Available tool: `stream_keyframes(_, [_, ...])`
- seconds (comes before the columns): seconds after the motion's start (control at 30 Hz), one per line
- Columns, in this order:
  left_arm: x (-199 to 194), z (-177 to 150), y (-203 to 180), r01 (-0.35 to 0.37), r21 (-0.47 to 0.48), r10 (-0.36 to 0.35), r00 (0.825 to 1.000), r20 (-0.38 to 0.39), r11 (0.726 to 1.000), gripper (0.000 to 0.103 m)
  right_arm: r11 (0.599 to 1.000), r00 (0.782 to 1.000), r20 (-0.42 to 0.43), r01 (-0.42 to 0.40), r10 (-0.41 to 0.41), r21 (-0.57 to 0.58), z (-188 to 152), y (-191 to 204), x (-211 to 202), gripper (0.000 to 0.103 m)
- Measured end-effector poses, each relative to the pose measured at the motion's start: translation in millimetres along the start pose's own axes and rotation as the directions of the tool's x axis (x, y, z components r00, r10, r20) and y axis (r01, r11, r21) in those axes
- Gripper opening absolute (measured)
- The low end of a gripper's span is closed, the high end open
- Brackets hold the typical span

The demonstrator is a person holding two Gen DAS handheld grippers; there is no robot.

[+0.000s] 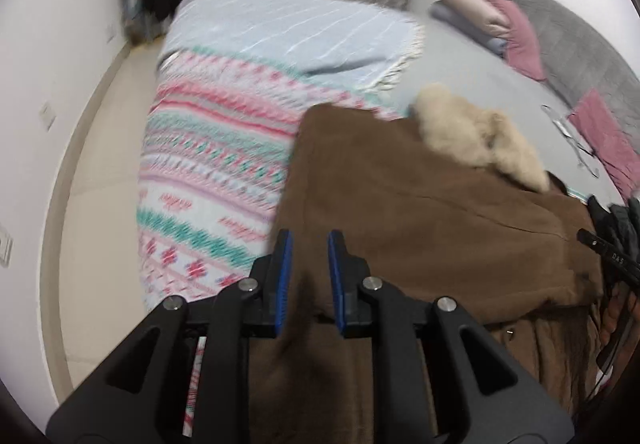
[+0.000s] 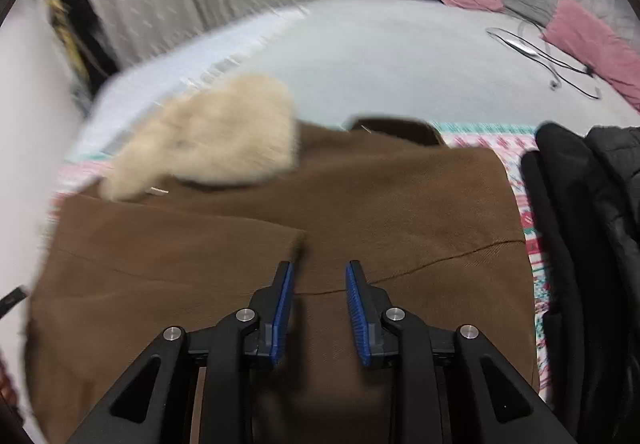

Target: Fold large clothes

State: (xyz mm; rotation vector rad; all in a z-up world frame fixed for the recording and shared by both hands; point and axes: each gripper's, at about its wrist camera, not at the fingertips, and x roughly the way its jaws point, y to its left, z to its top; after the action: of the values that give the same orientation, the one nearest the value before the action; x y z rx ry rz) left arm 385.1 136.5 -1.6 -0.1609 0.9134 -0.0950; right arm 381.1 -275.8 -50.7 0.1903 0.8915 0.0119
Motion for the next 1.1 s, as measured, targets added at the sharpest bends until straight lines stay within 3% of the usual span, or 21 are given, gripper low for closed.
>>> stream_keyframes(0.07, [9.6,-4.8,-10.9,0.064,0.016,-0.064,0.997,-0.045,0.998,0.019,0.993,0.998,-0.001,-0.065,0.065,-0.099,-13.4,23.5,-14.5,0.027])
stream_keyframes(0.17, [35.9,-16.3,-18.9,0.06,0.033,-0.055,0.988,-0.142,0.998,0.019,0.965,0.995,-0.047,-0.096,0.087,-0.244,-39.9,60.9,-17.4,0.026])
stream_keyframes(0.3, [50.4,-22.3,-5.5,0.085,-0.007,-0.085,0.98,-0.178,0.996,0.018,0.946,0.991,-0.131,-0.029,-0.014,-0.322,-73.1,73.2,14.9,0.024])
stream_keyframes(0.4, [47.0,-24.8,-1.9,0.066,0.005,-0.064,0.983,-0.171,0.998,0.017,0.96,0.995,-0.097,-0.028,0.001,-0.278,-72.8,59.9,8.4,0.024])
stream_keyframes(0.5, [37.4,-27.7,-4.3,0.046,0.017,-0.043,0.986,-0.162,0.999,0.017,0.969,0.995,-0.083,0.024,-0.046,-0.247,-71.6,51.7,-11.7,0.036])
stream_keyframes(0.73, [16.8,-50.4,-21.5,0.031,0.08,-0.016,0.983,-0.182,0.996,0.018,0.967,0.993,-0.055,0.086,-0.102,-0.238,-103.8,38.8,-52.4,0.036])
stream_keyframes(0.83, [11.3,-63.3,-25.1,0.042,0.073,-0.026,0.978,-0.207,0.996,0.027,0.972,0.991,-0.057,0.106,-0.121,-0.209,-117.7,37.7,-61.8,0.036])
stream_keyframes(0.97, [-7.2,-72.7,-31.2,0.043,0.087,-0.026,0.982,-0.187,0.995,0.047,0.963,0.989,-0.05,0.126,-0.141,-0.237,-139.3,40.2,-76.2,0.042])
stream_keyframes(1.1, [-25.5,-77.5,-37.5,0.068,0.075,-0.054,0.983,-0.175,0.995,0.048,0.972,0.993,-0.03,0.106,-0.115,-0.208,-150.3,41.0,-93.4,0.043])
